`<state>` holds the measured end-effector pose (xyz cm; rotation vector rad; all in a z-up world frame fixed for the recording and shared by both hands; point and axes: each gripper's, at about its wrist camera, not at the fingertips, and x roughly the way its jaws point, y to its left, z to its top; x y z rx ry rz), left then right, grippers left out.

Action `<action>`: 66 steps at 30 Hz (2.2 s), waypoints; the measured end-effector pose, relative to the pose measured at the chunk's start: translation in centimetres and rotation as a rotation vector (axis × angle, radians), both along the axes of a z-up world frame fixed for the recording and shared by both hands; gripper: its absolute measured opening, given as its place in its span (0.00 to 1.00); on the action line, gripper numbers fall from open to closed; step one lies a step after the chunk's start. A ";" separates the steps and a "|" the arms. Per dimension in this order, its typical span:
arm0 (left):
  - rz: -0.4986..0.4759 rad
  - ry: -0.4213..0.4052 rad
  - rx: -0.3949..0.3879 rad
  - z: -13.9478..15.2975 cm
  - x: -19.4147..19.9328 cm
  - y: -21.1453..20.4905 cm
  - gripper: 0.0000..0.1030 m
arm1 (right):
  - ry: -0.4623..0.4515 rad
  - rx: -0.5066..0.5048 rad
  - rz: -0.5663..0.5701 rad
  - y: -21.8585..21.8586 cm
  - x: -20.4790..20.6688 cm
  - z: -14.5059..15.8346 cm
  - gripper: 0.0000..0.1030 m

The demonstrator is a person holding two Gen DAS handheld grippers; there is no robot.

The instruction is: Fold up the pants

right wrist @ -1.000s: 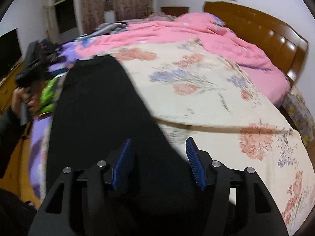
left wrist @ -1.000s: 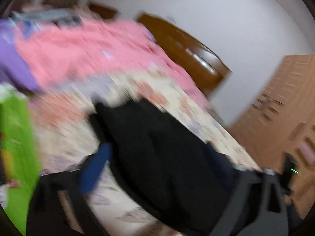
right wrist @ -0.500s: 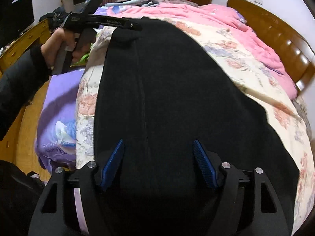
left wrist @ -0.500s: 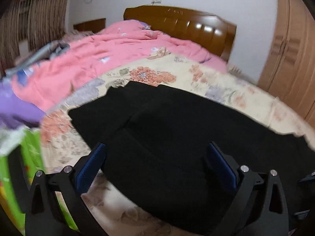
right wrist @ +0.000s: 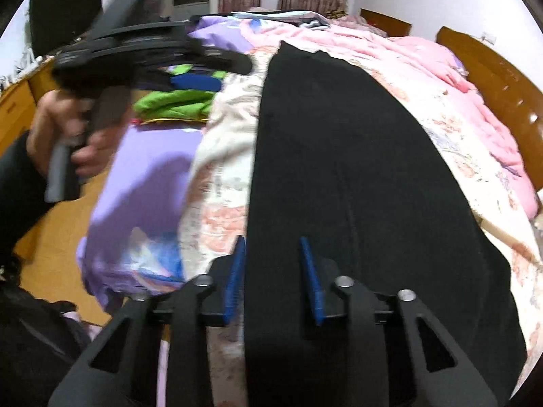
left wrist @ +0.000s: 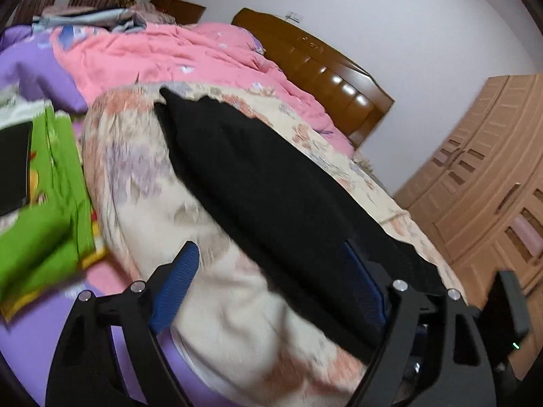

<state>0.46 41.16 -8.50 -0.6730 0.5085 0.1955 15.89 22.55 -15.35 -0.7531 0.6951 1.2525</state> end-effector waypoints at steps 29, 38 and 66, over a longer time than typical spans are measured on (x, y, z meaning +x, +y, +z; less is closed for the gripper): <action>-0.213 0.003 -0.273 -5.1 4.6 -4.3 0.08 | 0.107 0.027 -0.008 -0.7 0.1 -0.5 0.08; -0.179 0.040 -0.191 -4.5 4.6 -4.8 0.07 | 0.131 0.022 0.018 -0.8 -0.2 -0.9 0.21; -0.296 0.291 0.359 -1.5 13.6 -13.4 0.86 | 0.128 0.127 -0.721 -19.7 19.6 0.9 0.62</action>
